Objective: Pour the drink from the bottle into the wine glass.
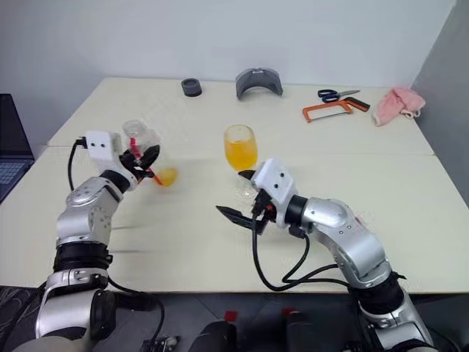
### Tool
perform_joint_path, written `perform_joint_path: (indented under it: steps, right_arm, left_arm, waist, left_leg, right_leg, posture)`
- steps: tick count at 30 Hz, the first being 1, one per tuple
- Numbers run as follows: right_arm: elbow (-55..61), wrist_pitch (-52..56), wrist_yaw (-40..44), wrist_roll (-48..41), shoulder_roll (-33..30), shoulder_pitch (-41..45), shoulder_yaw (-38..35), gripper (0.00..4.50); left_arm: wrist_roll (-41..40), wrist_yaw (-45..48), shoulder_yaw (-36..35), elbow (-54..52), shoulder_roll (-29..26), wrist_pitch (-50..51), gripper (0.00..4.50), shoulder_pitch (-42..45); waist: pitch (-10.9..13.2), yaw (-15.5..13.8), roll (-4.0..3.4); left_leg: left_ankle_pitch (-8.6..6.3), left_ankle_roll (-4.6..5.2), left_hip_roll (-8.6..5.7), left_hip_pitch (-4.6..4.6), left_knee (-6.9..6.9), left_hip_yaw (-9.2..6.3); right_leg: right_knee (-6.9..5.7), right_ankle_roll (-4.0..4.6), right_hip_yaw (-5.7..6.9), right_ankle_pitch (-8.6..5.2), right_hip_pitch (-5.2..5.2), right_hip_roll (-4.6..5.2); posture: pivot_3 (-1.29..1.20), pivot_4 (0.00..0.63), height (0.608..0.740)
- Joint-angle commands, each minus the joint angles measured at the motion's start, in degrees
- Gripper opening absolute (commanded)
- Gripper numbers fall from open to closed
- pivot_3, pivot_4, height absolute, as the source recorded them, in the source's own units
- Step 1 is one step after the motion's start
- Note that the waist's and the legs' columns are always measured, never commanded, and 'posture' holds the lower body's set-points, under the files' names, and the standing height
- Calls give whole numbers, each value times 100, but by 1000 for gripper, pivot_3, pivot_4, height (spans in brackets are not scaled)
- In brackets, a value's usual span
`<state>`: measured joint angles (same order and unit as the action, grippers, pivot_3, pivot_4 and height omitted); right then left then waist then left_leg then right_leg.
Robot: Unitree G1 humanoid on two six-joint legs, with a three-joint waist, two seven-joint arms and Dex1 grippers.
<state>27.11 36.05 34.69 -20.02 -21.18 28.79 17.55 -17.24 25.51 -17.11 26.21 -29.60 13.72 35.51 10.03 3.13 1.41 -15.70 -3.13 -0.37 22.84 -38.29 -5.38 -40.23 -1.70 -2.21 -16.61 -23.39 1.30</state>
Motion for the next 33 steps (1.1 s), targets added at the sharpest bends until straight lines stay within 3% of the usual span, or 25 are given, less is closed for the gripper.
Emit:
perform_joint_path:
  steps: [1, 10, 19, 26, 33]
  right_arm:
    - [-21, -167, 91, 77, 52, 166, 18, 4500]
    - [-279, -206, 232, 119, 86, 353, -30, 4500]
    - [-265, -170, 286, 70, 92, 338, -69, 4500]
    - [-381, -420, 444, 286, -76, 93, 81, 4500]
    - [-948, -1497, 67, 860, -72, -840, -151, 4500]
  left_arm:
    - [-12, -65, -129, -115, -66, -165, 1692, -22]
    - [120, -74, -69, 492, -43, -585, 1692, 33]
    - [228, -3, -2, 568, -83, -928, 4483, -90]
    - [363, 5, 92, 43, -45, -1125, 4483, -566]
    - [160, -116, -15, -1096, 113, -881, 4483, -1422]
  waist:
    - [-2, -11, 4]
    - [-6, -7, 8]
    - [-6, -4, 8]
    - [-7, -7, 9]
    - [-7, -26, 10]
  left_leg:
    - [0, 0, 0, 0, 0, 0]
    - [-2, 4, -2, -5, 1, 6]
    - [-12, 21, -2, -6, 2, 2]
    - [-12, 21, 1, -7, 5, 2]
    - [-12, 22, 3, -7, 9, 3]
  right_leg:
    - [0, 0, 0, 0, 1, 0]
    - [0, 0, -3, 0, 2, 0]
    - [0, 1, 0, 0, 3, -1]
    - [2, 0, -2, 0, 4, 1]
    - [9, 0, -4, 0, 5, 3]
  posture:
    - [0, 150, 740]
    - [0, 150, 740]
    - [0, 150, 740]
    - [0, 150, 740]
    - [0, 150, 740]
